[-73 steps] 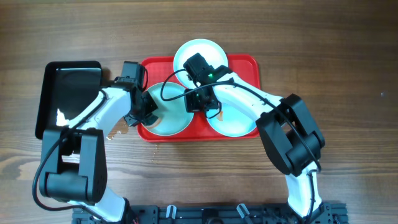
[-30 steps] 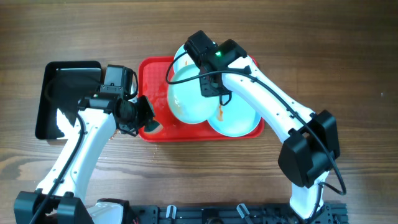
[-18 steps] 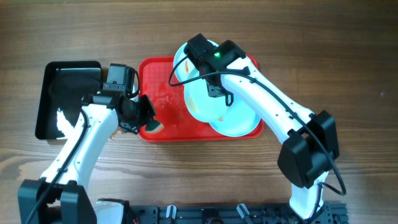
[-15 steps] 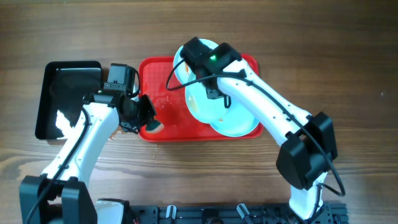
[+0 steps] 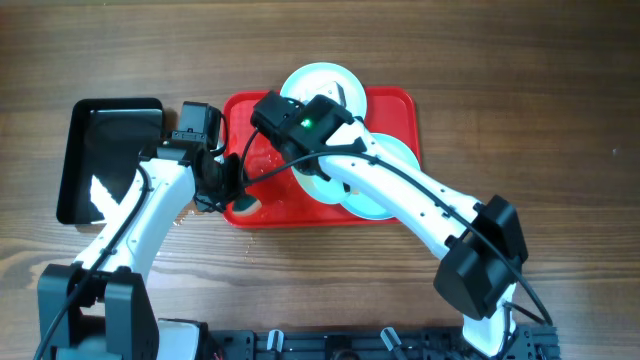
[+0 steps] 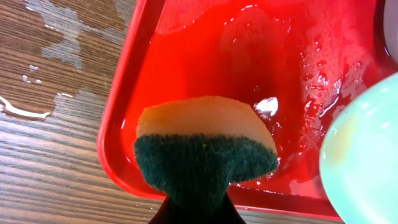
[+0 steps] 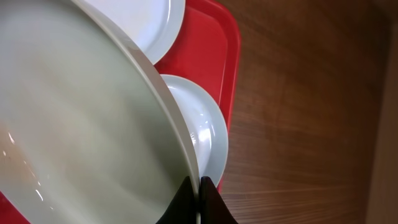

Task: Clean dirty plates on tray and stack at the side
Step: 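Lift the cleaned plate with the right gripper and tilt it up, then raise the plate higher with the right gripper over the red tray, then carry the plate right and set it on the table beside the tray, then release the plate and move the right gripper back toward the tray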

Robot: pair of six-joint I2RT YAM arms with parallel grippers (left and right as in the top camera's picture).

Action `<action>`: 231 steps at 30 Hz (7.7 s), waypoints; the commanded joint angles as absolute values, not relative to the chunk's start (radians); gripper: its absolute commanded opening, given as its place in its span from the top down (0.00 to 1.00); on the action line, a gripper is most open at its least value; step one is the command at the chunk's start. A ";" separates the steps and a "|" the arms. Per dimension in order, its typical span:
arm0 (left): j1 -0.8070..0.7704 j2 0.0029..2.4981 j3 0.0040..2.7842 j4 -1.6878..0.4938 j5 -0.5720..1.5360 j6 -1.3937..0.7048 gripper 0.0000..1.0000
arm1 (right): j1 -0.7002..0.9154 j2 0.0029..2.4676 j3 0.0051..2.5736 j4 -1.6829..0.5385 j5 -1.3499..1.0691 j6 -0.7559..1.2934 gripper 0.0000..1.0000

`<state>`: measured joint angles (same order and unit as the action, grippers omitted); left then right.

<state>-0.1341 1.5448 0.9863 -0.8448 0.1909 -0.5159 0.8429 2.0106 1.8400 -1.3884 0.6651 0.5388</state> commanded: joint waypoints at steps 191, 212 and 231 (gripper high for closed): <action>-0.127 1.552 0.979 -0.823 0.220 -0.504 0.96 | -0.510 1.815 1.240 -0.703 -0.259 0.416 0.65; -0.127 1.552 0.979 -0.804 0.220 -0.505 0.96 | 0.043 1.791 1.240 -0.728 -0.281 0.248 0.41; -0.127 1.552 0.979 -0.790 0.220 -0.501 0.96 | 0.389 1.794 1.240 -0.228 -0.352 0.513 0.43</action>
